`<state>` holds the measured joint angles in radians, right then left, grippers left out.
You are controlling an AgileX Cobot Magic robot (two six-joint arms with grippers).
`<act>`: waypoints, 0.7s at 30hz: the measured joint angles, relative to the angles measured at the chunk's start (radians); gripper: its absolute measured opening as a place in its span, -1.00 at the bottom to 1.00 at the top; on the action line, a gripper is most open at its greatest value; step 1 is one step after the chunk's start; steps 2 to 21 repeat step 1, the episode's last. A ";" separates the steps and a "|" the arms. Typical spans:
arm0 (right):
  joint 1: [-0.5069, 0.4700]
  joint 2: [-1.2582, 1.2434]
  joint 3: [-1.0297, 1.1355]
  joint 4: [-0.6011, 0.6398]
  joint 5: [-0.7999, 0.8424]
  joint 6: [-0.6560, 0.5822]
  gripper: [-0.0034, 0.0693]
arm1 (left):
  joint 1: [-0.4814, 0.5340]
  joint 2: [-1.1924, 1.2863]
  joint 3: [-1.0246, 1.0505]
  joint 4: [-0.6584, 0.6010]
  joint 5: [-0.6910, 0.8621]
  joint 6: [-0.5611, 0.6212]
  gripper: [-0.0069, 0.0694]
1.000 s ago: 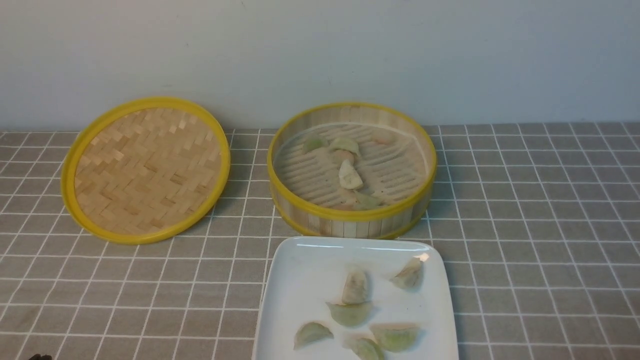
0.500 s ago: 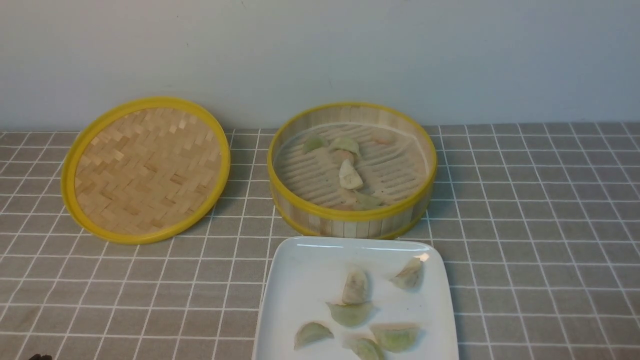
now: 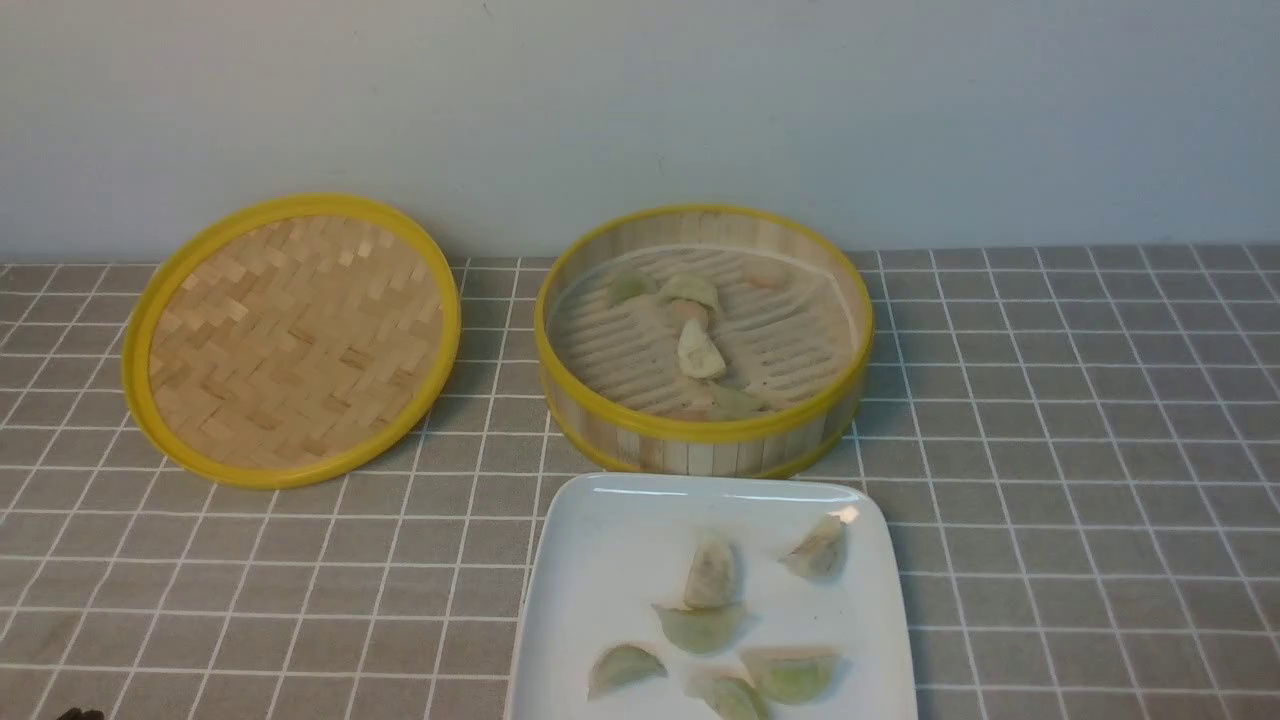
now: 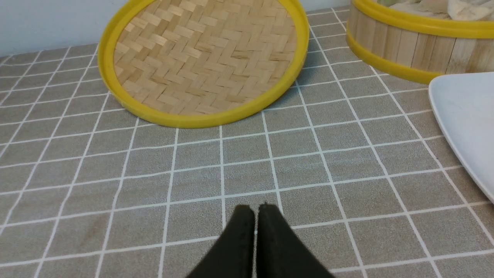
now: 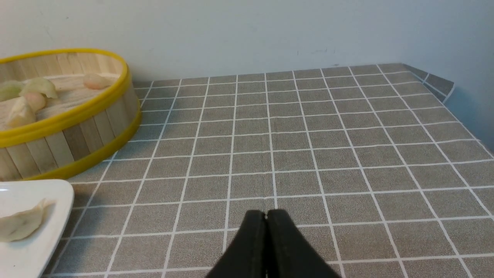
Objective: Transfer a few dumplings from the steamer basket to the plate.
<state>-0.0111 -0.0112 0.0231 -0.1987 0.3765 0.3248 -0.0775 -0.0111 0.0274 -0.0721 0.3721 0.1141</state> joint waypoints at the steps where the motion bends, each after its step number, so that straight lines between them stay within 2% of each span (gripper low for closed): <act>1: 0.000 0.000 0.000 0.000 0.000 0.000 -0.95 | 0.000 0.000 0.000 0.000 0.000 0.000 -0.83; 21: 0.000 0.000 0.000 0.000 0.000 0.000 -0.95 | 0.000 0.000 0.000 0.000 0.000 0.000 -0.83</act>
